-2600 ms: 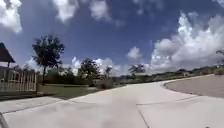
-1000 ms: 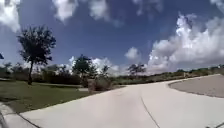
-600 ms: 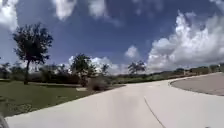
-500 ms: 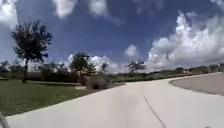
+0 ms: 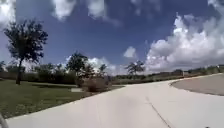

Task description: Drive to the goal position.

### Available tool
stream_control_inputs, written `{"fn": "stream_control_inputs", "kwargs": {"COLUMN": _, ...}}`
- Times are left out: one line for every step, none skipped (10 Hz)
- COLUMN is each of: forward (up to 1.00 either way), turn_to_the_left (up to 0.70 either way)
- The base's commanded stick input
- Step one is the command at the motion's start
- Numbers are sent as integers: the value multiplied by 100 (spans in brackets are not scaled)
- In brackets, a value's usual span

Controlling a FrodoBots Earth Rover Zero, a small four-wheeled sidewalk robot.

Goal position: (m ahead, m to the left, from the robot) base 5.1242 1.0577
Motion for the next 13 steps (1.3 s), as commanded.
{"fn": "stream_control_inputs", "kwargs": {"forward": 85, "turn_to_the_left": 0}}
{"fn": "stream_control_inputs", "kwargs": {"forward": 85, "turn_to_the_left": 0}}
{"fn": "stream_control_inputs", "kwargs": {"forward": 85, "turn_to_the_left": 0}}
{"fn": "stream_control_inputs", "kwargs": {"forward": 85, "turn_to_the_left": 0}}
{"fn": "stream_control_inputs", "kwargs": {"forward": 85, "turn_to_the_left": 0}}
{"fn": "stream_control_inputs", "kwargs": {"forward": 85, "turn_to_the_left": 0}}
{"fn": "stream_control_inputs", "kwargs": {"forward": 85, "turn_to_the_left": 0}}
{"fn": "stream_control_inputs", "kwargs": {"forward": 85, "turn_to_the_left": 0}}
{"fn": "stream_control_inputs", "kwargs": {"forward": 85, "turn_to_the_left": 0}}
{"fn": "stream_control_inputs", "kwargs": {"forward": 85, "turn_to_the_left": 0}}
{"fn": "stream_control_inputs", "kwargs": {"forward": 85, "turn_to_the_left": 0}}
{"fn": "stream_control_inputs", "kwargs": {"forward": 85, "turn_to_the_left": 0}}
{"fn": "stream_control_inputs", "kwargs": {"forward": 85, "turn_to_the_left": 0}}
